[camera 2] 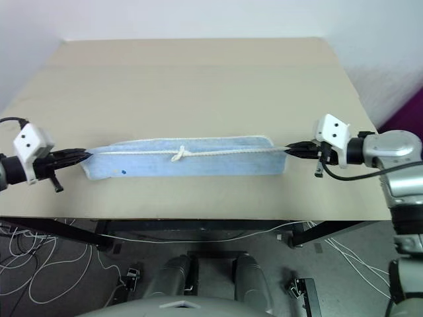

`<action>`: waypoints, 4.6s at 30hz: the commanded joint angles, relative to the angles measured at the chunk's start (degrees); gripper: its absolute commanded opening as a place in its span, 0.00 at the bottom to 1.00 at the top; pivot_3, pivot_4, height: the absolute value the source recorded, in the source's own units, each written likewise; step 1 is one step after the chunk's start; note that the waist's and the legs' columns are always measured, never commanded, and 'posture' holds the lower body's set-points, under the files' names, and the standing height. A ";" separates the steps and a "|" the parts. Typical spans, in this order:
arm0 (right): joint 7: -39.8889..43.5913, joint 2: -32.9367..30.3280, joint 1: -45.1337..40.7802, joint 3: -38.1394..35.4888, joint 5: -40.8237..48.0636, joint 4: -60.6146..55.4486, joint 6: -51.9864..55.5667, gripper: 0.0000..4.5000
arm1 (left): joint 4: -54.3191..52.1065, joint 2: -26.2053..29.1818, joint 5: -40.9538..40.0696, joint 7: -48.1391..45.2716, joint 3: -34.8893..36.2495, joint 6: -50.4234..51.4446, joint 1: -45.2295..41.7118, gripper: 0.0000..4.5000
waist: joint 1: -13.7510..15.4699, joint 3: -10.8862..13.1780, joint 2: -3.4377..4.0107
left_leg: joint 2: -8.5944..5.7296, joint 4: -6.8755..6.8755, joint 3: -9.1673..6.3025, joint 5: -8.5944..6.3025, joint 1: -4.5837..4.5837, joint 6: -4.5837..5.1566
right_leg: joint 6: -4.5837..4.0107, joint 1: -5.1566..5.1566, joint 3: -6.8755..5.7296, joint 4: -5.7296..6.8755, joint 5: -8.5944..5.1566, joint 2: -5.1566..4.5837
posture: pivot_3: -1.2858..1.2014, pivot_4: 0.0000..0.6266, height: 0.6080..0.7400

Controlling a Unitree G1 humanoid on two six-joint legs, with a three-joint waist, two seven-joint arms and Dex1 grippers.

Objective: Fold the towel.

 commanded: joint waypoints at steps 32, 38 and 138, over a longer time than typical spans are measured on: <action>9.59 -3.96 -1.72 -3.34 -0.14 8.07 -5.48 0.01 | -6.75 5.25 -3.72 -8.11 6.88 -0.44 11.58 0.00 | 0.02 0.01 0.01 | 0.01 0.03 0.09 0.00 -0.09 0.01 | 0.00 -0.14 0.12 0.14 -0.01 -0.05 | 0.52 0.24 1.00; 8.09 -5.03 2.92 -3.62 1.57 0.84 -0.12 0.01 | -9.40 5.98 -3.74 -6.59 7.95 1.67 14.29 0.00 | -0.02 0.00 0.06 | 0.03 0.01 0.06 -0.01 0.18 0.01 | -0.03 0.13 0.10 0.12 -0.01 -0.08 | 0.52 0.24 1.00; -101.47 40.24 15.96 -31.49 74.52 -26.07 45.04 0.01 | -21.18 -24.22 -10.09 8.48 -5.75 9.92 3.28 0.98 | -0.01 -0.31 -0.43 | 0.08 0.02 0.19 0.01 0.15 0.02 | -0.01 0.04 0.19 0.24 -0.01 0.05 | 0.52 0.24 1.00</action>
